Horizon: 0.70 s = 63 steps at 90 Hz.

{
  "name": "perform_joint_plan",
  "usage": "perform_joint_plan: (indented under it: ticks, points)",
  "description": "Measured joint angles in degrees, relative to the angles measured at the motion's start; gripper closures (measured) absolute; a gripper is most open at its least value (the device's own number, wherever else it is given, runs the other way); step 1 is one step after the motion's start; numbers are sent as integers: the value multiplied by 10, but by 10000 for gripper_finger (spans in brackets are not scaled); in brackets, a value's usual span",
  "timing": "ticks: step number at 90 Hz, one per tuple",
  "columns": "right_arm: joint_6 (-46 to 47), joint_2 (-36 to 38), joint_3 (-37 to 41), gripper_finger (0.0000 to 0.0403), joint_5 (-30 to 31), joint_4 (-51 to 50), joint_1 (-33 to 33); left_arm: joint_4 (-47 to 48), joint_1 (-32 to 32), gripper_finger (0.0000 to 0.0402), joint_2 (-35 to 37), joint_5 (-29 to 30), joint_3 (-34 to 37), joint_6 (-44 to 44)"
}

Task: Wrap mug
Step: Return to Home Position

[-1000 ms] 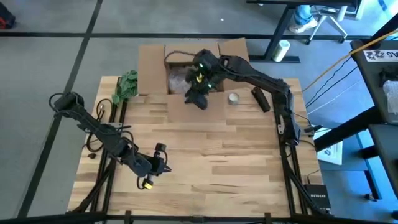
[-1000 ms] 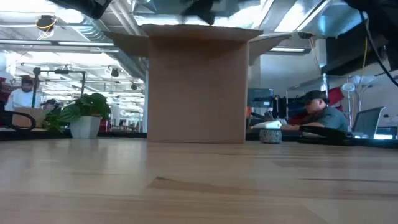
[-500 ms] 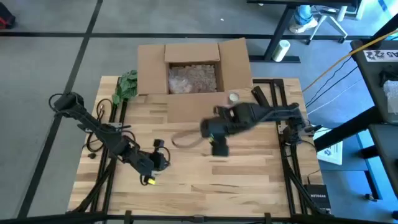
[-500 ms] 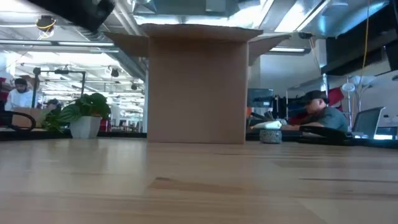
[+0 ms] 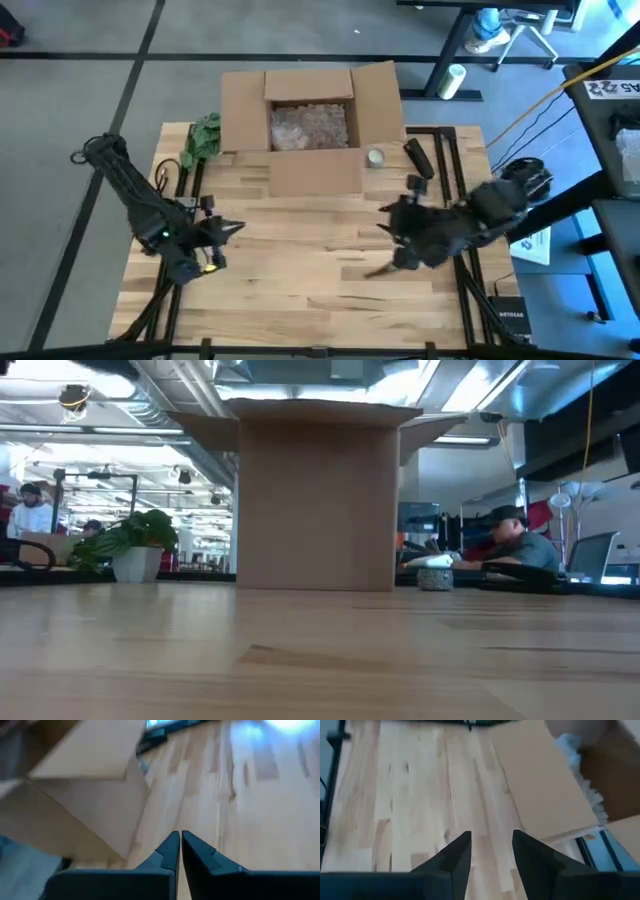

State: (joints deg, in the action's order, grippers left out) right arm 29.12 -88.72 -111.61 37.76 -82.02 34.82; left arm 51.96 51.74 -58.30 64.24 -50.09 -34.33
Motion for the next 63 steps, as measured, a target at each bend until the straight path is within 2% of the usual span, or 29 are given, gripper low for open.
perform_joint_plan:
  ticks: [20,42,63]
  points:
    - [35,78,159,276,59,91,42,-1,90,402,28,85,0,-11]
    - [36,175,347,277,67,262,46,-22,181,402,31,91,16,-48]
    - [33,261,478,277,67,395,46,-206,238,402,85,88,126,-24]
